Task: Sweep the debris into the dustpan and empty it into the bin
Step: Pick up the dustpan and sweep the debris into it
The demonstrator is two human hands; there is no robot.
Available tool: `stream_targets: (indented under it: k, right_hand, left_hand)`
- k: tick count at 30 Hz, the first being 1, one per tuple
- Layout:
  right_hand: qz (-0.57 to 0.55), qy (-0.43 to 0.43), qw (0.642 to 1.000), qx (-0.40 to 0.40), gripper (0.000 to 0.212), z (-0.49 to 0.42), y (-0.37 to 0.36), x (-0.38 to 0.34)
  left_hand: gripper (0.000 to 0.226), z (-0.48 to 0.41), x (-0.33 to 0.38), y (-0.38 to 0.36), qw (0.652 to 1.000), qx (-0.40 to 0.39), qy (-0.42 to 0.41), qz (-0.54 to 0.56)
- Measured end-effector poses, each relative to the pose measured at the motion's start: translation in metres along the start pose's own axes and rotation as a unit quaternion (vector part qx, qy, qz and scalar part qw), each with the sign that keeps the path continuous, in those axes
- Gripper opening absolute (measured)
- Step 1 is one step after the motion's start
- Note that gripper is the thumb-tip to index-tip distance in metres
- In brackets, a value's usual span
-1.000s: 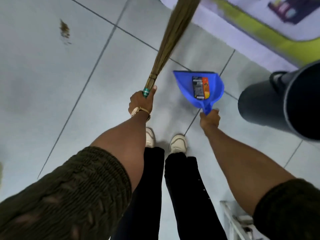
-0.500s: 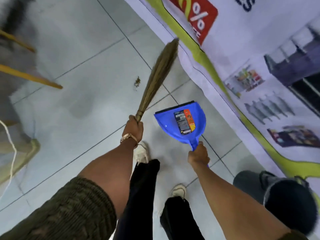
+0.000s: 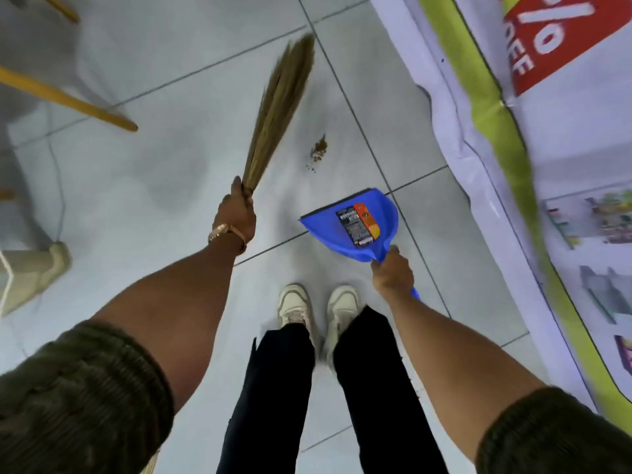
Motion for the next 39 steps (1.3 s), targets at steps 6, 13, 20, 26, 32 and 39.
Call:
stream_targets:
  k: [6, 13, 20, 26, 32, 39]
  right_hand:
    - [-0.062, 0.019, 0.998, 0.02, 0.015, -0.086, -0.075, -0.014]
    - [-0.036, 0.044, 0.997, 0.054, 0.026, -0.143, -0.136, 0.003]
    - [-0.062, 0.046, 0.995, 0.057, 0.026, -0.154, -0.149, -0.011]
    - [-0.068, 0.026, 0.996, 0.057, 0.023, -0.15, -0.146, -0.018]
    - [-0.062, 0.011, 0.997, 0.045, 0.023, -0.152, -0.131, -0.015]
    - [-0.082, -0.031, 0.996, 0.033, 0.023, -0.144, -0.11, 0.016]
  left_hand:
    - [0.042, -0.057, -0.031, -0.1, 1.0, -0.006, -0.002, -0.008]
    - [0.054, -0.117, -0.06, -0.182, 0.996, -0.009, -0.052, -0.067]
    - [0.05, -0.112, -0.091, -0.201, 0.997, -0.07, -0.001, -0.038]
    - [0.049, -0.059, -0.083, -0.192, 0.985, -0.158, -0.042, -0.059]
    - [0.045, -0.017, -0.068, -0.143, 0.978, -0.174, -0.048, -0.106]
    - [0.044, 0.009, -0.058, -0.086, 0.989, -0.113, -0.057, -0.075]
Point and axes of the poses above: each hand's wrist, its own z-axis away from the middle knuckle, its own y-axis out of the back of the hand, x = y × z, the point moved 6 cm from there along -z, towards the middle knuckle, and after that the axes turned 11 degrees about x, right-handed, at the moved point
